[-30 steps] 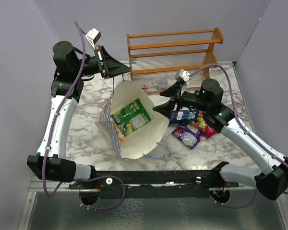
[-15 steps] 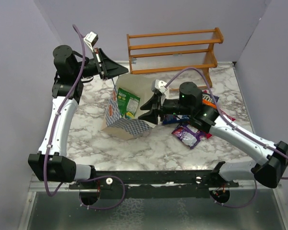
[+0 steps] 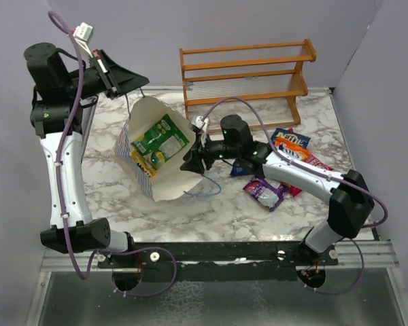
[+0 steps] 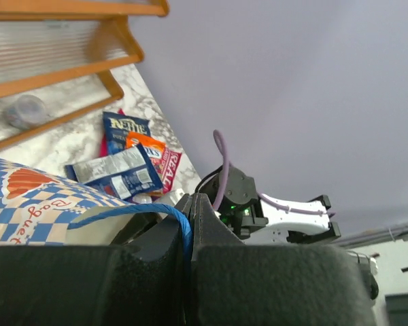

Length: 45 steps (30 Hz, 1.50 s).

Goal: Take the snacks out of the paper bag

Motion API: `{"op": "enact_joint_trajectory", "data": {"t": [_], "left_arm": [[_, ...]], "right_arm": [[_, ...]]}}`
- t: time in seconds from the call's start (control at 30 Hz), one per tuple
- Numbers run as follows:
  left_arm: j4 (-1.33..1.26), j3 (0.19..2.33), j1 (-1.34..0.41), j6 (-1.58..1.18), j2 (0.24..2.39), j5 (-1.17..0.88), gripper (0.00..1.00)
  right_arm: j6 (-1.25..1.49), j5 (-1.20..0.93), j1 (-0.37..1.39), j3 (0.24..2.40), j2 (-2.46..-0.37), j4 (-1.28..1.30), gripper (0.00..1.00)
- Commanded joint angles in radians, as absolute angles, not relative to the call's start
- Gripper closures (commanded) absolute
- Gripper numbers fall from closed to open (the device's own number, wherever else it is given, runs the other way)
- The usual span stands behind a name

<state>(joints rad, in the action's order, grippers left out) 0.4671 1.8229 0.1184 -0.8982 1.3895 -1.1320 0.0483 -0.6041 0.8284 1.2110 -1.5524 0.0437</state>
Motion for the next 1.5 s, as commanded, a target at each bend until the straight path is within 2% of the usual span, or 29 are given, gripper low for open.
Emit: {"op": "enact_joint_trajectory", "data": {"t": [0.0,0.23,0.47,0.77,1.0,1.13,1.27,1.37,1.47], "left_arm": [[0.615,1.947,0.18,-0.806,1.415,-1.18,1.0],[0.377,1.71,0.152,-0.919,1.313,-1.189,1.0],[0.371,1.525,-0.026,-0.89,1.244,-1.058,1.0],[0.282,1.496,-0.131,-1.01,1.231,-1.008,1.0],[0.245,1.475,-0.186,-1.049,1.225,-0.99,1.0],[0.248,1.459,-0.214,-1.057,1.213,-0.975,1.0],[0.229,1.416,-0.247,-1.081,1.195,-0.962,1.0],[0.229,1.413,-0.275,-1.085,1.185,-0.928,1.0],[0.234,1.426,-0.291,-1.085,1.178,-0.893,1.0]], "right_arm": [[0.116,-0.622,0.867,1.263,-1.643,-0.106,0.57],[0.211,-0.548,0.884,1.316,-1.741,-0.167,0.56],[0.144,-0.496,0.884,1.208,-1.714,-0.152,0.56],[0.085,-0.463,0.894,1.162,-1.642,-0.115,0.56],[0.094,-0.343,0.949,1.186,-1.658,-0.125,0.56],[0.12,-0.296,0.985,1.13,-1.626,-0.169,0.56],[0.107,-0.268,1.018,1.09,-1.629,-0.219,0.61],[0.141,-0.231,1.02,1.09,-1.668,-0.245,0.75],[0.168,-0.192,1.025,1.086,-1.701,-0.271,0.76]]}}
